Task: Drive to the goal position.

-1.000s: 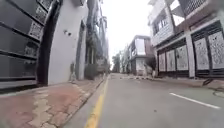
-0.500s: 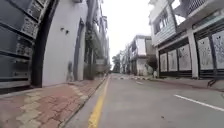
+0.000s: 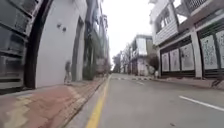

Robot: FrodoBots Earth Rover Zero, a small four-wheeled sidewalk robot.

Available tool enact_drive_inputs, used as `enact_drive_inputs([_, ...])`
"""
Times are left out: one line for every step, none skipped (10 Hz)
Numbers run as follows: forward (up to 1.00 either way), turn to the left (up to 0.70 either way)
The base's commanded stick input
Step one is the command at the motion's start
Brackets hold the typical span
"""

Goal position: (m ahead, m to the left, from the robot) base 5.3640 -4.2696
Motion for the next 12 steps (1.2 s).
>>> enact_drive_inputs([0.5, 0.0])
enact_drive_inputs([0.5, 0.0])
enact_drive_inputs([0.5, 0.0])
enact_drive_inputs([0.5, 0.0])
enact_drive_inputs([0.5, 0.0])
enact_drive_inputs([0.5, 0.0])
enact_drive_inputs([0.5, 0.0])
enact_drive_inputs([0.5, 0.0])
enact_drive_inputs([0.5, 0.0])
enact_drive_inputs([0.5, 0.0])
enact_drive_inputs([0.5, 0.0])
enact_drive_inputs([0.5, 0.0])
